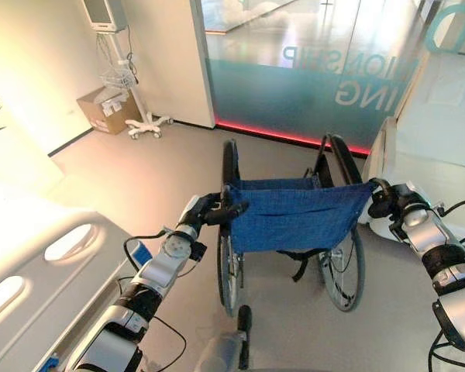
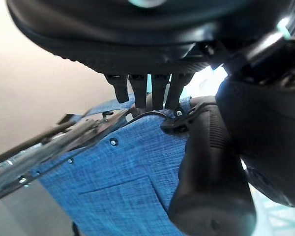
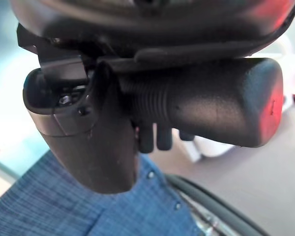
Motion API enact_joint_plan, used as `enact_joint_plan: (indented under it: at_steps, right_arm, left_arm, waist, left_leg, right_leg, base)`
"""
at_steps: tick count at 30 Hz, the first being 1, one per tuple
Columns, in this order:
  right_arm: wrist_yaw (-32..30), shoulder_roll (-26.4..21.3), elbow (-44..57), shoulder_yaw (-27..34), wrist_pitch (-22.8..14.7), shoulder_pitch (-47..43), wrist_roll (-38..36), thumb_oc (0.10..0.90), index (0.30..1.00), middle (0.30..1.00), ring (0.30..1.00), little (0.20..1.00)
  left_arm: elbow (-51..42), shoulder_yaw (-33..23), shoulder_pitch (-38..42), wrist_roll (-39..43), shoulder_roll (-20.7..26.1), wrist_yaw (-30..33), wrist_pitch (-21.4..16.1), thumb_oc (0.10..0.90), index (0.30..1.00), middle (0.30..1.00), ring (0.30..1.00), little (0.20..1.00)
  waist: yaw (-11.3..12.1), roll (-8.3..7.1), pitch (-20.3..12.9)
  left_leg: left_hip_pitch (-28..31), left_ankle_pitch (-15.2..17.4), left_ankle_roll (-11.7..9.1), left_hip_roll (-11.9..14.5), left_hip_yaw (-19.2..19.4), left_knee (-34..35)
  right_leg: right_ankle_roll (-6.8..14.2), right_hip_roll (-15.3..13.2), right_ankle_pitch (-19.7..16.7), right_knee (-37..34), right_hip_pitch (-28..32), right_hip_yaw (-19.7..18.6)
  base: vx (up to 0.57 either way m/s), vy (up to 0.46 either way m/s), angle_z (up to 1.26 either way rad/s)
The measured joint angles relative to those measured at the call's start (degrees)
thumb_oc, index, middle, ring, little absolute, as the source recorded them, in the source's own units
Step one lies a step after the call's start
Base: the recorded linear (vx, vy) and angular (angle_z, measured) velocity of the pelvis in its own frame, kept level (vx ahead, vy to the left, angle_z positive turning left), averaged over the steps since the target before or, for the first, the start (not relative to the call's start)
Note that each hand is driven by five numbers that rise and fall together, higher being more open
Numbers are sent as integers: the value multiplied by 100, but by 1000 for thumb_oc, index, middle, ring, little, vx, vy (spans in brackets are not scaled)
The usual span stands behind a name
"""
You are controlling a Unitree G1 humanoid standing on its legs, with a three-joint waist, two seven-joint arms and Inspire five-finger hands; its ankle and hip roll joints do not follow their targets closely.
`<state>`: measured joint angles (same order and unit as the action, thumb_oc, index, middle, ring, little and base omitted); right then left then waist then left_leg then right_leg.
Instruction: Push the wheelchair next to the bed
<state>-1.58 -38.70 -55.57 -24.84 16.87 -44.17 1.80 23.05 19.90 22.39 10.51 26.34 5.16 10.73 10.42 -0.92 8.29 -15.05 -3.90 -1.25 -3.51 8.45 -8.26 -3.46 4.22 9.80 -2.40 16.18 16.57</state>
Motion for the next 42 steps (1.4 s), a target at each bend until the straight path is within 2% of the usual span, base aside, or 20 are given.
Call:
enact_joint_plan:
  at_steps: [1,2,3,5,7,9,11,12,14,16,19,20,21,22,25,27,30,38,40,42]
  right_arm:
    - [-1,58,-69,-2,-18,-10,-1,400,300,300,300,300]
    - [-27,187,-311,4,-155,57,-2,400,300,300,300,300]
    - [-93,232,-354,126,-248,213,3,400,300,300,300,300]
    - [-157,305,-353,238,-267,463,-7,400,300,300,300,300]
    - [-157,362,-287,268,-266,640,-10,400,300,300,300,300]
    - [-176,382,-281,318,-261,643,3,400,300,300,300,300]
    - [-201,324,-264,318,-246,590,1,400,300,300,300,300]
    - [-221,313,-266,320,-245,590,-3,400,300,300,300,300]
    - [-244,310,-254,336,-203,488,-10,400,300,300,300,300]
    - [-282,302,-59,344,-26,498,-7,400,300,300,300,300]
    - [-284,301,282,351,222,454,-9,400,300,300,300,300]
    - [-280,288,498,357,391,513,-7,400,300,300,300,300]
    - [-279,171,623,359,449,525,-5,400,300,300,300,300]
    - [-279,91,676,362,447,512,0,400,300,300,300,300]
    - [-158,-393,733,363,374,384,5,400,300,300,300,300]
    - [-136,-569,398,362,240,223,87,400,300,300,300,300]
    - [-131,-691,106,359,82,64,255,400,300,300,300,300]
    - [-63,-611,83,186,55,104,457,400,300,300,300,300]
    - [-63,-575,64,178,55,112,462,400,300,300,300,300]
    - [-64,-551,18,150,55,114,463,400,300,300,300,300]
  left_arm:
    - [8,-5,1,50,0,7,0,400,300,300,300,300]
    - [82,-56,3,75,-30,-3,-11,400,300,300,300,300]
    - [206,-1,21,76,-114,2,-44,400,300,300,300,300]
    - [262,69,88,49,-51,-4,-47,400,300,300,300,300]
    - [298,226,175,39,14,8,-45,400,300,300,300,300]
    - [595,374,417,23,14,14,-27,400,300,300,300,300]
    - [874,524,738,-153,6,11,4,400,300,300,300,300]
    - [948,589,840,-151,3,5,5,400,300,300,300,300]
    - [1088,631,1104,-148,45,-6,10,400,300,300,300,300]
    - [1070,613,1101,-143,43,20,-2,400,300,300,300,300]
    - [918,422,1076,-147,170,30,-47,400,300,300,300,300]
    - [871,323,1032,-142,153,38,-50,400,300,300,300,300]
    - [812,263,998,-74,93,86,-57,400,300,300,300,300]
    - [749,206,951,-64,-28,129,-58,400,300,300,300,300]
    - [754,389,1202,-64,-224,137,-59,400,300,300,300,300]
    - [840,623,1388,-65,-422,128,-57,400,300,300,300,300]
    - [731,645,1327,-63,-560,120,-91,400,300,300,300,300]
    - [648,460,983,-58,-582,173,-104,400,300,300,300,300]
    - [741,385,948,-64,-622,173,-107,400,300,300,300,300]
    - [806,330,886,-69,-634,169,-107,400,300,300,300,300]
  waist:
    - [13,-54,-52]
    - [-12,-139,-158]
    - [-23,110,-296]
    - [-69,-62,-337]
    - [-219,-257,-397]
    - [-292,-53,-282]
    - [-373,69,-209]
    - [-381,71,-206]
    - [-572,38,-70]
    - [-718,-52,-49]
    - [-906,-398,20]
    - [-1028,-581,31]
    - [-1083,-585,87]
    - [-1109,-506,117]
    - [-1197,-178,238]
    - [-1218,-51,252]
    - [-1110,93,235]
    - [-1108,73,221]
    - [-1117,48,206]
    - [-1076,-60,147]
  left_leg:
    - [69,-51,77,-69,-27,-18]
    - [346,136,394,-175,196,-17]
    - [654,-51,1021,-34,49,169]
    - [908,-134,1048,-31,-168,276]
    - [1315,-225,1058,-284,-740,610]
    - [1619,-182,1014,-282,-1334,717]
    - [1732,-78,890,-284,-1892,667]
    - [1727,-18,811,-289,-2115,625]
    - [1776,129,675,-303,-2717,519]
    - [1714,372,662,-326,-2874,426]
    - [1664,596,501,-347,-2722,282]
    - [1584,759,381,-251,-2362,142]
    - [1514,851,357,-22,-1928,-3]
    - [1508,885,284,281,-1562,-37]
    - [1363,665,-43,701,-751,-1]
    - [1367,528,21,853,-267,217]
    - [1495,364,-163,879,-344,395]
    - [1664,109,-461,1062,-527,418]
    - [1538,-150,-588,1070,-520,320]
    - [1446,-736,-663,1013,-473,447]
  right_leg:
    - [48,-9,99,92,1,10]
    - [288,-22,358,371,56,91]
    - [565,131,545,1321,-160,103]
    - [760,-11,539,3108,-833,-92]
    - [778,-511,662,4114,-1465,-192]
    - [761,-761,701,3802,-1810,-230]
    - [1018,-1046,466,2780,-2322,-319]
    - [1051,-1071,337,2345,-2455,-375]
    - [1226,-1216,-359,888,-2575,-581]
    - [1367,-1300,-709,25,-2468,-1066]
    - [1423,-1489,-875,13,-2026,-1142]
    - [1365,-1534,-1118,45,-1594,-1140]
    - [1245,-1490,-1365,64,-1498,-977]
    - [1108,-1389,-1343,170,-1450,-716]
    - [953,-1209,-1243,136,-1239,-60]
    - [909,-1172,-1081,181,-1144,299]
    - [891,-1079,-938,242,-1087,322]
    - [727,-805,-633,239,-772,323]
    - [628,-739,-520,292,-771,296]
    - [481,-828,-550,270,-821,462]
  base:
    - [483,71,1]
    - [576,57,29]
    - [487,40,36]
    - [420,-46,51]
    - [441,-191,50]
    - [281,-265,32]
    - [276,-359,36]
    - [294,-361,47]
    - [331,-388,70]
    - [241,-310,76]
    - [311,-329,83]
    - [233,-231,109]
    - [201,-207,123]
    - [145,-172,87]
    - [109,-134,95]
    - [103,-81,82]
    - [138,-129,18]
    - [116,-175,15]
    - [106,-229,33]
    - [166,-215,39]
